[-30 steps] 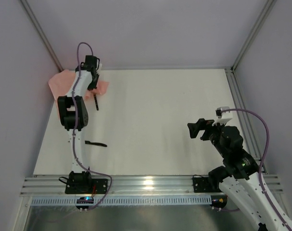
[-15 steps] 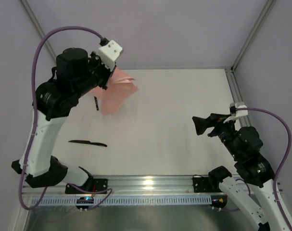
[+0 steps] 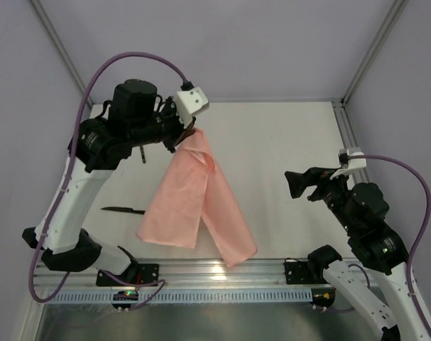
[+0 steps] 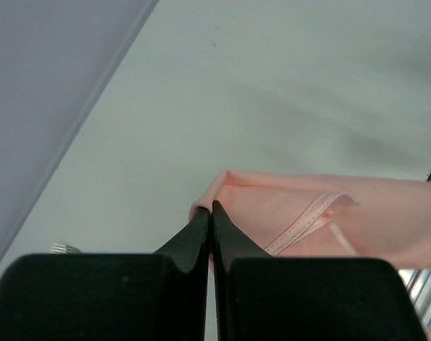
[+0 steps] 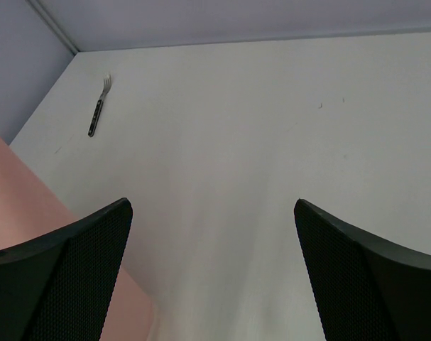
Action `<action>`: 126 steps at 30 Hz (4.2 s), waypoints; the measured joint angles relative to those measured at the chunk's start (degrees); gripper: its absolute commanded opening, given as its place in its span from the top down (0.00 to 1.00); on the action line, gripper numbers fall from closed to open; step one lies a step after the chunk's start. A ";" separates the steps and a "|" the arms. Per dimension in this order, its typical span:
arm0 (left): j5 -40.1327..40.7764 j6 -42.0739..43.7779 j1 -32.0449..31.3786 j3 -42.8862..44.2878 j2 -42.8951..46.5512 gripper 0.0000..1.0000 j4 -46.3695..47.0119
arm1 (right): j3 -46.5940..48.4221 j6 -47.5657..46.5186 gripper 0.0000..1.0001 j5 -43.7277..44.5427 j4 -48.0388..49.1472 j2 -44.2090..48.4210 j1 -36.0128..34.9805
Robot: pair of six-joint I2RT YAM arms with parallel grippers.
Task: Fold the napkin into a case and place the utensils inside
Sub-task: Move the crumpled napkin to the center of the board, then pick up the crumpled napkin from the center of the board.
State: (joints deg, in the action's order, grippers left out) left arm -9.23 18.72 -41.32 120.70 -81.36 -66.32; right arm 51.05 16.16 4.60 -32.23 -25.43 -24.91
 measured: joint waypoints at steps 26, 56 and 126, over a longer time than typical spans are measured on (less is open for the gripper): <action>-0.20 -8.07 18.67 -6.08 -32.28 0.31 11.41 | -14.40 4.50 0.44 -9.42 18.82 -33.79 -10.47; -2.34 4.00 32.92 -65.37 6.75 0.16 9.33 | 22.40 6.97 0.70 7.74 10.93 -86.16 -31.76; 9.16 7.48 9.55 -85.22 13.53 1.00 38.77 | 19.61 13.05 0.96 17.90 14.80 -85.68 -32.15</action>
State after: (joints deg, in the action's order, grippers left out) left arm -0.08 26.20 -31.77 35.48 -67.83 -27.55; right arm 70.65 29.21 22.50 -17.43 -111.11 -57.06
